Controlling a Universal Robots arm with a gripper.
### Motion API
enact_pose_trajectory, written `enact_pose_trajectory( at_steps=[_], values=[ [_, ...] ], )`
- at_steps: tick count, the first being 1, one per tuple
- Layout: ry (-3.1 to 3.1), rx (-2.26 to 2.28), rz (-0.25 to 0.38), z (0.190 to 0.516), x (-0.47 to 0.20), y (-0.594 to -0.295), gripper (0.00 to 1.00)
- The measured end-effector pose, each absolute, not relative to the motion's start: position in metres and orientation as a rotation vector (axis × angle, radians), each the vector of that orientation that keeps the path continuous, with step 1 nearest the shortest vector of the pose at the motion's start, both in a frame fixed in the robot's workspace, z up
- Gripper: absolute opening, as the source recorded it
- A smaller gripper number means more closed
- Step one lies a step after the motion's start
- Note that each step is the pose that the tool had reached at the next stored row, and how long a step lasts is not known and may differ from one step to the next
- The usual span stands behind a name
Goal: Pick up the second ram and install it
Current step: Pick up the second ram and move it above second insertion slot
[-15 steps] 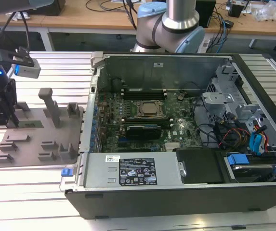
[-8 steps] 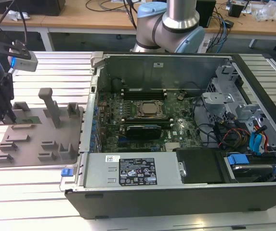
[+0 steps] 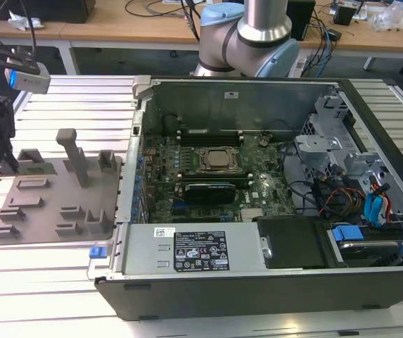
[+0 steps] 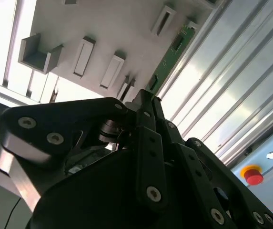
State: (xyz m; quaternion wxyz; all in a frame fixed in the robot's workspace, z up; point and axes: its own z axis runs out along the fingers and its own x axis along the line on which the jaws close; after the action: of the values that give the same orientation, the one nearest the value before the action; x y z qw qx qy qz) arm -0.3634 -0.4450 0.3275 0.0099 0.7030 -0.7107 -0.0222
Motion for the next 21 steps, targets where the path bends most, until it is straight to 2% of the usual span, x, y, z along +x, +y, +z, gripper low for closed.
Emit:
enact_pose_trajectory(
  at_steps=[6, 12, 18, 21],
  values=[
    [-2.219, 2.195, -0.070, 0.350, -0.363, -0.445, 0.13],
    [-2.219, 2.195, -0.070, 0.406, -0.363, -0.445, 0.13],
    [-2.219, 2.195, -0.070, 0.433, -0.363, -0.445, 0.13],
    [-2.220, 2.196, -0.071, 0.434, -0.363, -0.445, 0.13]
  ],
)
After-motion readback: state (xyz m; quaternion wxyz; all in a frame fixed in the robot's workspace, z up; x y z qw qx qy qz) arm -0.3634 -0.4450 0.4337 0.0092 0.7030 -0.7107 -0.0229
